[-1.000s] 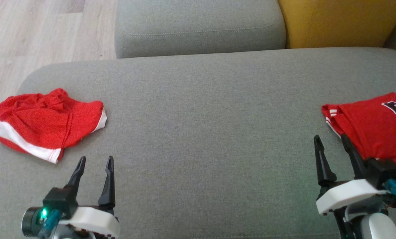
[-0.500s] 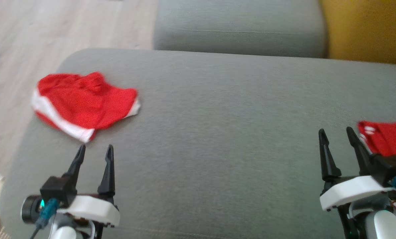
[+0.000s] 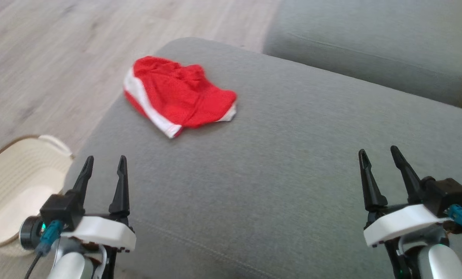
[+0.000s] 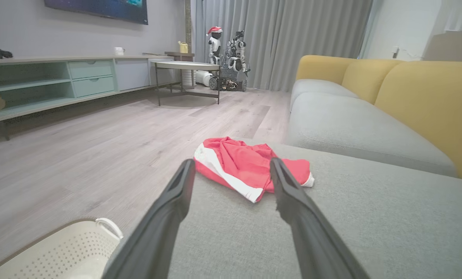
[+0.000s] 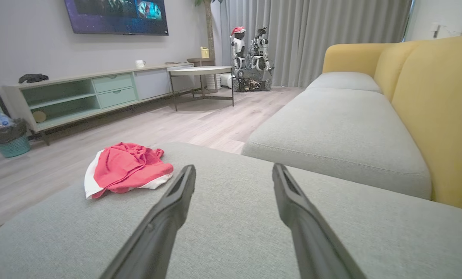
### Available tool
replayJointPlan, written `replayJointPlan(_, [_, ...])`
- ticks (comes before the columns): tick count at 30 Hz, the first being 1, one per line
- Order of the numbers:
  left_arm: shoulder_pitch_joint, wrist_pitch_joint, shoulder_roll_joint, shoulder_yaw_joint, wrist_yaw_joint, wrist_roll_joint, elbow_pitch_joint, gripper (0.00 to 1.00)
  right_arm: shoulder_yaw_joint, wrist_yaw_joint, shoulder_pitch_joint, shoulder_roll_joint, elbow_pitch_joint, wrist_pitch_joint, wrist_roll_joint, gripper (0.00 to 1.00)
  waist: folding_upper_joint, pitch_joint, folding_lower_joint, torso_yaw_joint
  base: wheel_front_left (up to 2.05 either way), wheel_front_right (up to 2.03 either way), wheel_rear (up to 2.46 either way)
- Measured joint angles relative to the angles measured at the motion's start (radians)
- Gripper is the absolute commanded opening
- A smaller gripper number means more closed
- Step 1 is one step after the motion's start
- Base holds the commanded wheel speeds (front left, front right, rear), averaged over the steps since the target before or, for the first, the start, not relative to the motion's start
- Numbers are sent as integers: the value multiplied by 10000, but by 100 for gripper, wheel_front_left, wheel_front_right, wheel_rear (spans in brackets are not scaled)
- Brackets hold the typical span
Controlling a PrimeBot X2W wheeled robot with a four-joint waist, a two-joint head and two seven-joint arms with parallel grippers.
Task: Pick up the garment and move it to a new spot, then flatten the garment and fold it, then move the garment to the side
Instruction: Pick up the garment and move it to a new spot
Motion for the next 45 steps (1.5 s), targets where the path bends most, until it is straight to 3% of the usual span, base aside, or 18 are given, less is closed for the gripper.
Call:
replayJointPlan(5, [0,-12,-8,31,-61,4,4,100,0,0,0,0,-8,-2,4,100,0,11,0,572,0,0,0])
replayJointPlan(10, [-1,-13,-12,50,-71,10,4,100,2,0,-1,0,-6,-2,4,100,0,51,0,719,0,0,0])
replayJointPlan(20, [-532,-15,-291,347,-94,117,-44,100,23,0,-104,0,-222,257,-136,100,0,567,0,592,0,0,0])
replayJointPlan(25, [-1619,-59,-600,709,-476,113,176,100,61,0,-724,-2,-625,566,-456,100,0,1245,1,232,0,0,0])
replayJointPlan(32, [-3928,-81,-755,1198,-1254,-182,2500,100,238,0,-1639,-13,-986,792,-803,100,0,2343,2,-597,0,0,0])
replayJointPlan(45, [-6988,376,-688,1636,-2727,-978,8851,100,420,0,-2522,-31,-938,757,-886,100,0,3988,3,-2306,0,0,0])
